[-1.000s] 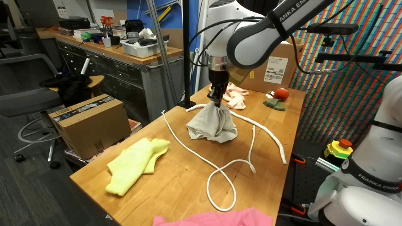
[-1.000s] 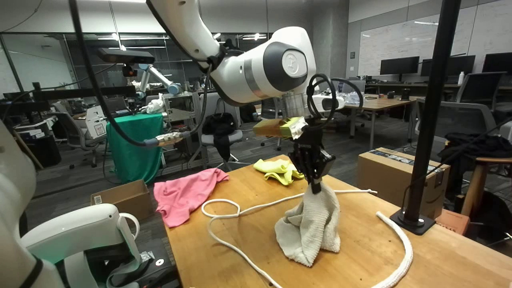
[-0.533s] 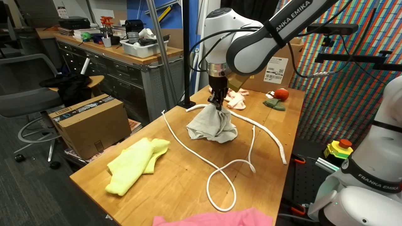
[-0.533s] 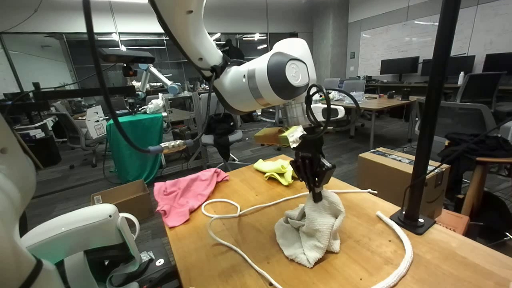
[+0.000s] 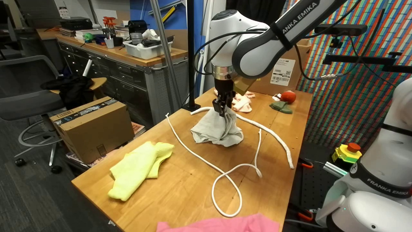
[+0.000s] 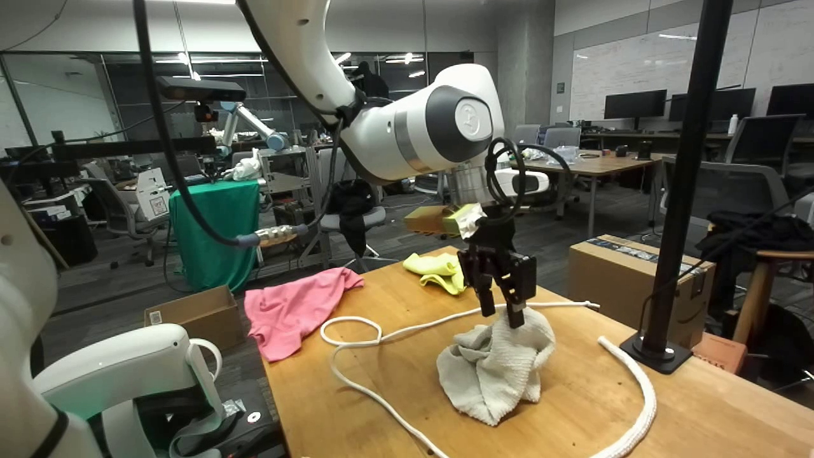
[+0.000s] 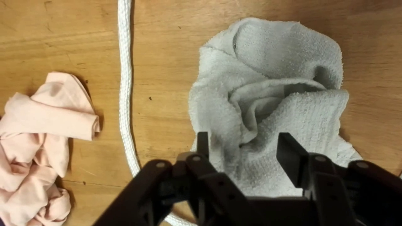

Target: Separate all the items on the table.

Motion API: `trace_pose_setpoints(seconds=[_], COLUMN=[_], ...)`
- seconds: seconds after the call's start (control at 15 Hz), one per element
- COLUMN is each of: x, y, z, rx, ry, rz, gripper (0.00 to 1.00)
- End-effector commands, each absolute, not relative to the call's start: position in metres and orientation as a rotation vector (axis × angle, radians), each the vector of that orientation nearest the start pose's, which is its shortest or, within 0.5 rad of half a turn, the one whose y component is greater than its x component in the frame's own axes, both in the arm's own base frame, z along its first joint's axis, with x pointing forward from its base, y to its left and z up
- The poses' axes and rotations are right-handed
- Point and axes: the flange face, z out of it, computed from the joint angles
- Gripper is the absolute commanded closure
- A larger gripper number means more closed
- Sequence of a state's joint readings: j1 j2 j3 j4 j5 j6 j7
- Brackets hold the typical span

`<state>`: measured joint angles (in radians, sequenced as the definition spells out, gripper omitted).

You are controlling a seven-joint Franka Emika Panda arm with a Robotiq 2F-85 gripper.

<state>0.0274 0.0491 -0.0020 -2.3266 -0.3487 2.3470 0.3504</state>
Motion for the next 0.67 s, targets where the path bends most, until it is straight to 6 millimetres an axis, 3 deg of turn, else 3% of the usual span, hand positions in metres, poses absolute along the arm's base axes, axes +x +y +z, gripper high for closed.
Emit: trace_pose_setpoints(seconds=[0.0, 0.13, 0.4, 0.6], x=[0.508, 0.507, 0.498, 0.48], y=[0.006, 0.007, 0.012, 0.024], z=[0.322, 0.327, 0.341, 0.351], rx=[-3.392, -3.388, -3.363, -3.295], ry=[0.149, 0.143, 0.107, 0.013], rz=[-0.048, -0.053, -0.03, 0.061], gripper=[0.08, 0.0, 0.0, 0.01])
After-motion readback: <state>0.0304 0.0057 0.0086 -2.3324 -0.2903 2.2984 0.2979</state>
